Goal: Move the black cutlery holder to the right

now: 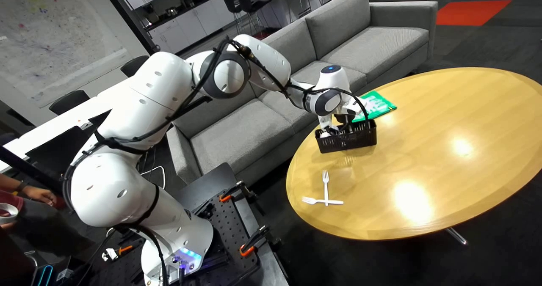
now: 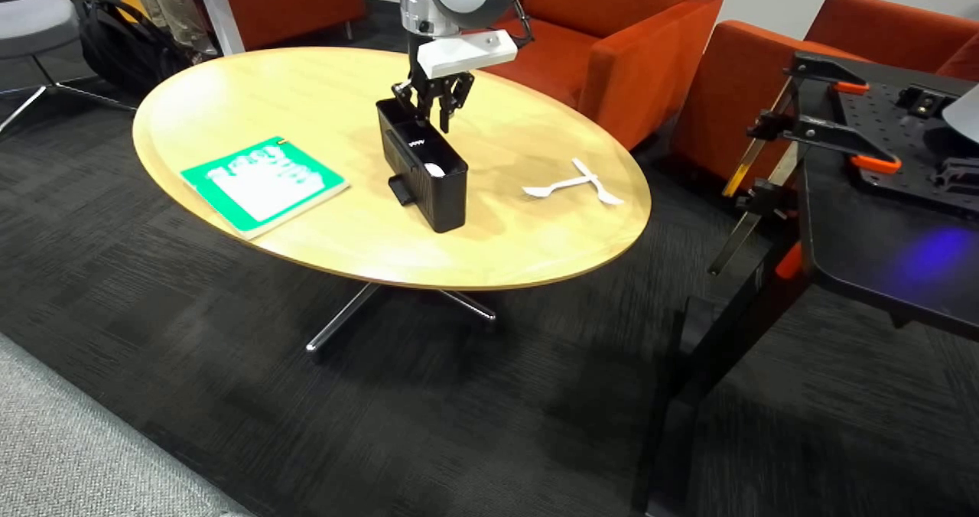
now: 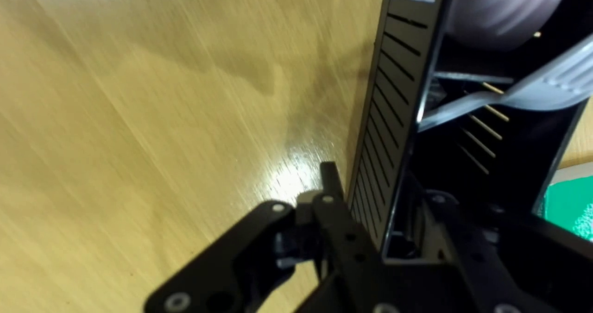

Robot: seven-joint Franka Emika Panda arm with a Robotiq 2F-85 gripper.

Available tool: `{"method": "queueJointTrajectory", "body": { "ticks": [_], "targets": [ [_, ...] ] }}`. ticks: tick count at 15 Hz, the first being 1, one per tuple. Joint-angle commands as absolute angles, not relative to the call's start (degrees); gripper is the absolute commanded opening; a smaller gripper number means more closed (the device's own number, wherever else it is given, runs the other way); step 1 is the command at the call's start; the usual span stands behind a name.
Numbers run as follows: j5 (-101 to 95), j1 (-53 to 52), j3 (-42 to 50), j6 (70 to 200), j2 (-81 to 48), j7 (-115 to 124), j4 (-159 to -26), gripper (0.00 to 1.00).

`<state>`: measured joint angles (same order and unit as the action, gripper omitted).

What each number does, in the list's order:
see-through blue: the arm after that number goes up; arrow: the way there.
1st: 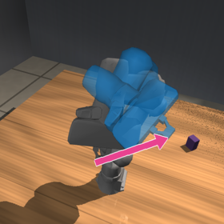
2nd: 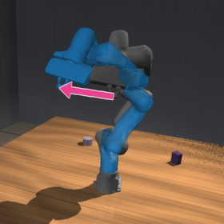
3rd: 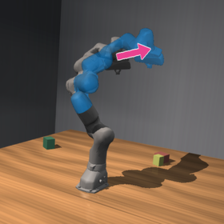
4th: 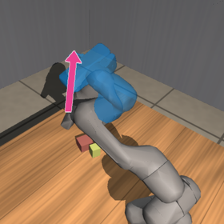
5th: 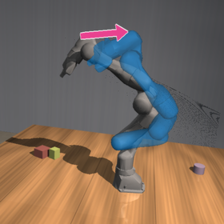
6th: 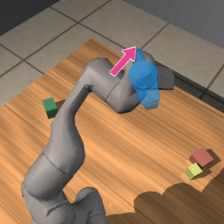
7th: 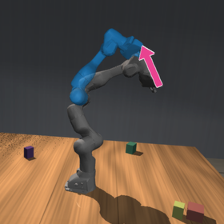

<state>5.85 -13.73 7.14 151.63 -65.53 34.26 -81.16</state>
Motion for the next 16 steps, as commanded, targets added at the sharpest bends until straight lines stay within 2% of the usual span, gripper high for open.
{"method": "queueJointTrajectory", "body": {
  "ticks": [1,3,7,16],
  "targets": [
    [6.1,-13.6,6.9,148.7,-66.9,34.3,-77.8,0.03],
    [6.1,-13.7,6.9,148.5,-67.2,34.3,-77.2,0.0],
    [6.4,-13.7,7.0,148.9,-66.8,35.0,-77.4,0.01],
    [17.5,-7.0,5.3,162.5,-60.2,38.7,-92.0,0.01]
  ]
}}
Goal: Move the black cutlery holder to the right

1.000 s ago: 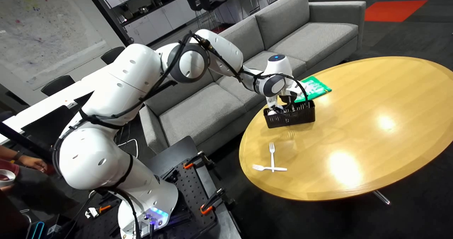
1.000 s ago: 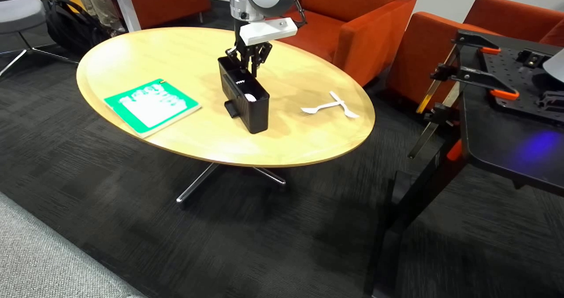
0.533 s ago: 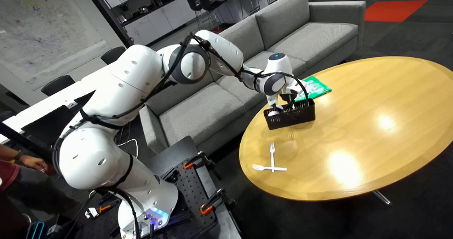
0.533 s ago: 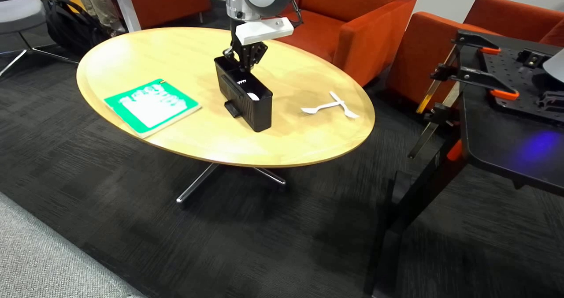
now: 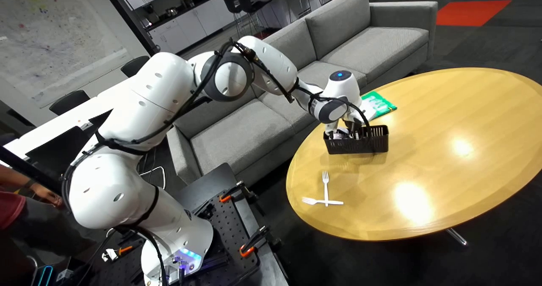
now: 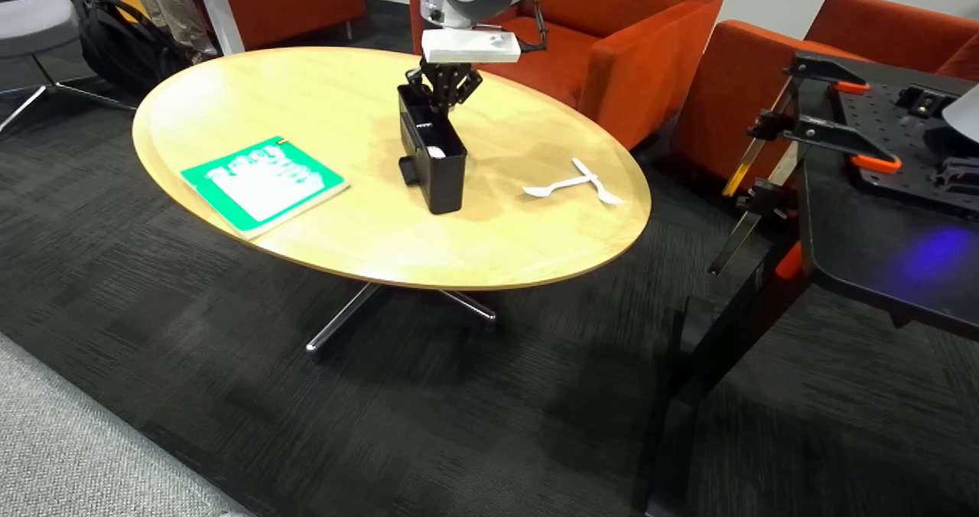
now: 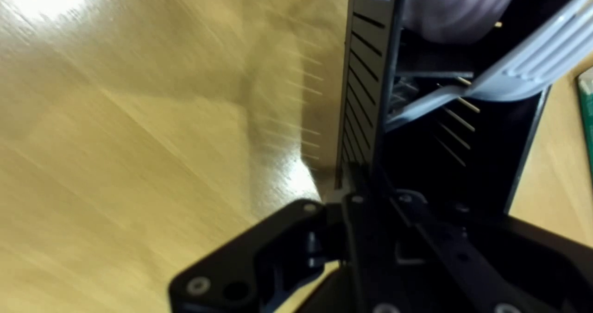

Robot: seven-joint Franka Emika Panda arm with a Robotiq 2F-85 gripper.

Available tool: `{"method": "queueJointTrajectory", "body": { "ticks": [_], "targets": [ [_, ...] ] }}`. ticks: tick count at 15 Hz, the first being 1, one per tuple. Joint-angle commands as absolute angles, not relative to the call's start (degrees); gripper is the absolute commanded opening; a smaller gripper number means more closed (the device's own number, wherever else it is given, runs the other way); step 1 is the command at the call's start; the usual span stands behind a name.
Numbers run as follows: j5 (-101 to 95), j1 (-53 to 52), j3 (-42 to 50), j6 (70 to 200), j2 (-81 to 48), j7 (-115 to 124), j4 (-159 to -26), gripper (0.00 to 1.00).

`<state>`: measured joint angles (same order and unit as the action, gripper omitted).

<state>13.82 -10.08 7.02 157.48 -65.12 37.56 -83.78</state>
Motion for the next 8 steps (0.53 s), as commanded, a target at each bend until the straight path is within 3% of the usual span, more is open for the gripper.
{"method": "queueJointTrajectory", "body": {
  "ticks": [1,8],
  "targets": [
    [19.3,-5.6,4.7,164.3,-59.5,38.6,-93.9,0.01],
    [29.0,1.0,2.8,168.4,-54.0,39.1,-105.2,0.01]
  ]
}}
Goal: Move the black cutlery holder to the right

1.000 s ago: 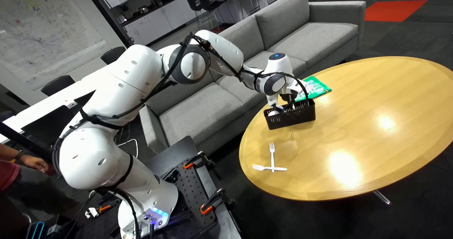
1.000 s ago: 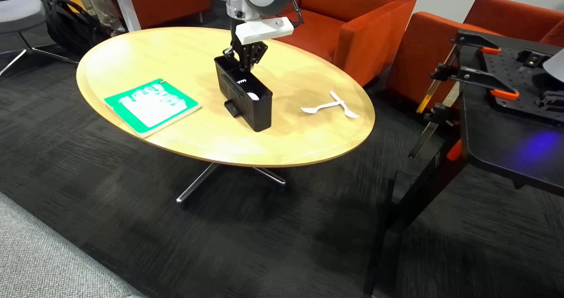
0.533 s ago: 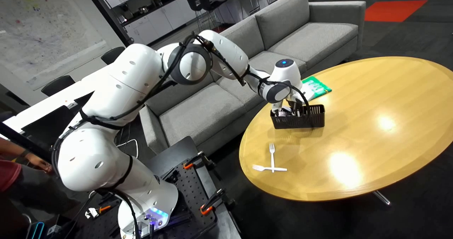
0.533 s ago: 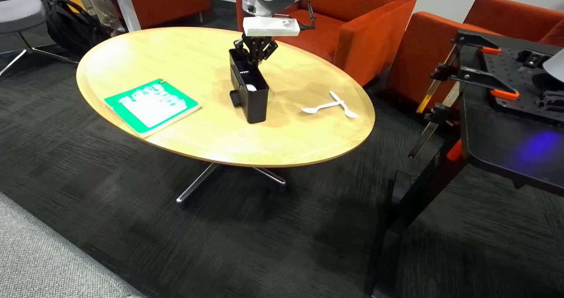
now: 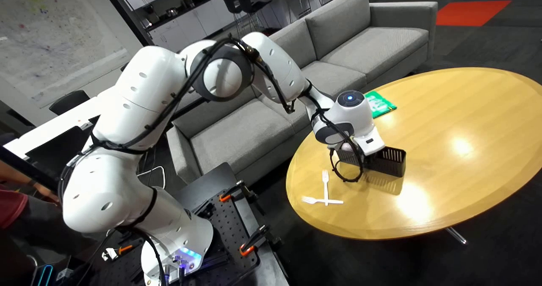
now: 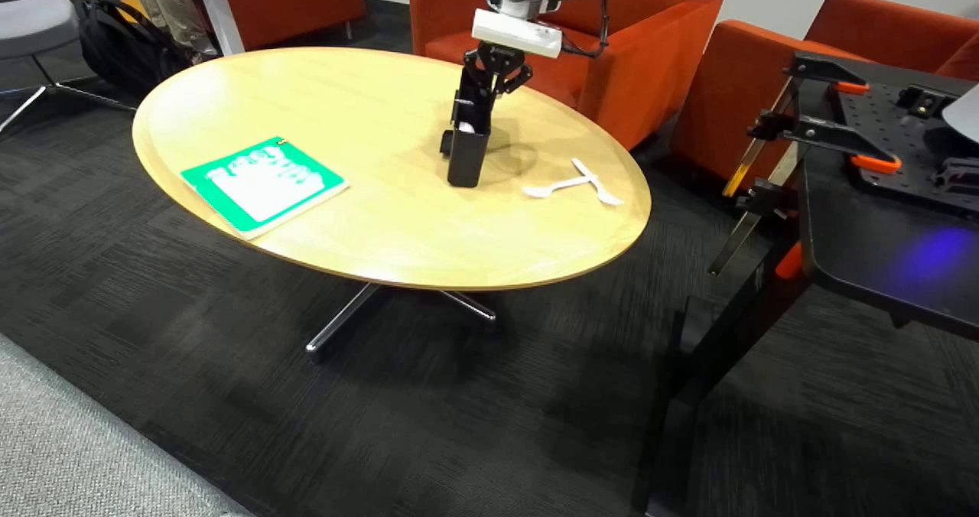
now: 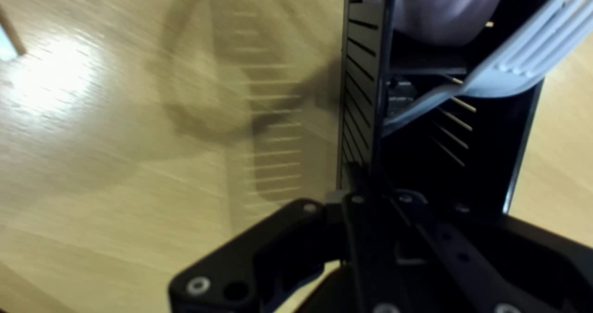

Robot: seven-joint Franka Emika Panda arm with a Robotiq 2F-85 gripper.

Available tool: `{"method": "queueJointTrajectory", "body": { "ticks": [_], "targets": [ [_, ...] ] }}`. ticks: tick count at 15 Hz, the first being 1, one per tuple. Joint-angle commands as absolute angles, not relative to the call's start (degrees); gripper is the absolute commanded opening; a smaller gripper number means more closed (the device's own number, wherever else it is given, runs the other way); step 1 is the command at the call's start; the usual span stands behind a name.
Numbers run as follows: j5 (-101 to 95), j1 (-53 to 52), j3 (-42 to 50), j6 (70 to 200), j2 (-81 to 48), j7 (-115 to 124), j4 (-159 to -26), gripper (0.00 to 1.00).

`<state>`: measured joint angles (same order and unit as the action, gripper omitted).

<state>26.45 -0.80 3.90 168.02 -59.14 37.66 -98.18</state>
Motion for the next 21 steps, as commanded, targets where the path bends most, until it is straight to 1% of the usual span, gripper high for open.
{"method": "queueJointTrajectory", "body": {
  "ticks": [1,8,15,16,17,21],
  "targets": [
    [29.5,1.2,3.0,167.6,-53.3,39.4,-106.2,0.01],
    [28.9,-1.0,6.4,162.4,-50.1,45.5,-111.1,0.01],
    [26.8,-3.3,8.4,158.8,-49.9,51.5,-110.8,0.01],
    [26.5,-3.5,8.5,158.5,-50.0,52.2,-110.7,0.14],
    [26.1,-3.8,8.6,158.3,-50.1,52.9,-110.6,0.31],
    [25.1,-4.7,8.8,158.0,-49.4,54.6,-111.4,0.6]
  ]
}}
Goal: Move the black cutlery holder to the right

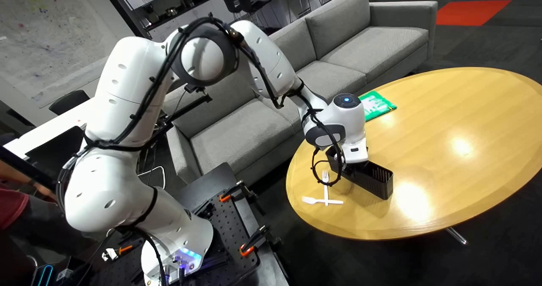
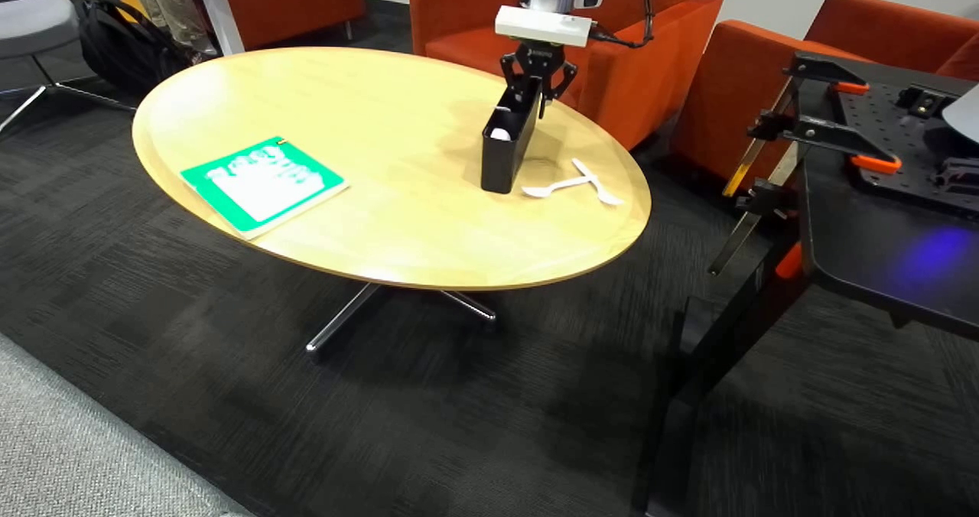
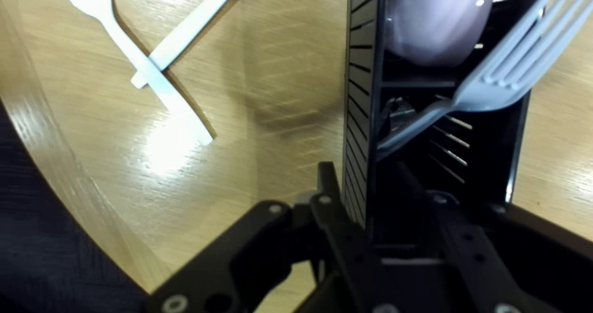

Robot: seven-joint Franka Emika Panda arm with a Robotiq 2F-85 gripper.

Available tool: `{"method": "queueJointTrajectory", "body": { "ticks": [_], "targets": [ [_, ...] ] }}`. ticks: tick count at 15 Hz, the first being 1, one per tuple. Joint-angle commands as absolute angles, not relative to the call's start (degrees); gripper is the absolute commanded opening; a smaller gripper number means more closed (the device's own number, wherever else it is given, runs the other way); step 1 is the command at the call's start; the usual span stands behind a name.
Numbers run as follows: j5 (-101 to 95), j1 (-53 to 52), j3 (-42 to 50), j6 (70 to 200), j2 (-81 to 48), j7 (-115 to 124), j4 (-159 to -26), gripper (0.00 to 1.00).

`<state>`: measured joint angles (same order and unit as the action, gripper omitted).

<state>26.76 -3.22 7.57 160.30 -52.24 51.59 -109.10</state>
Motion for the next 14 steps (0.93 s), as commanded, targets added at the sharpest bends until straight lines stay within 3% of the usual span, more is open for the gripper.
{"method": "queueJointTrajectory", "body": {
  "ticks": [1,5,6,14],
  "targets": [
    [24.7,-5.3,9.0,158.4,-48.7,55.1,-112.2,0.68],
    [21.7,-10.8,13.1,160.5,-42.0,58.8,-120.4,0.97],
    [20.3,-12.9,14.8,160.9,-39.4,60.2,-123.4,1.0],
    [6.6,-30.6,30.9,177.6,-22.4,65.4,-142.8,1.0]
  ]
}}
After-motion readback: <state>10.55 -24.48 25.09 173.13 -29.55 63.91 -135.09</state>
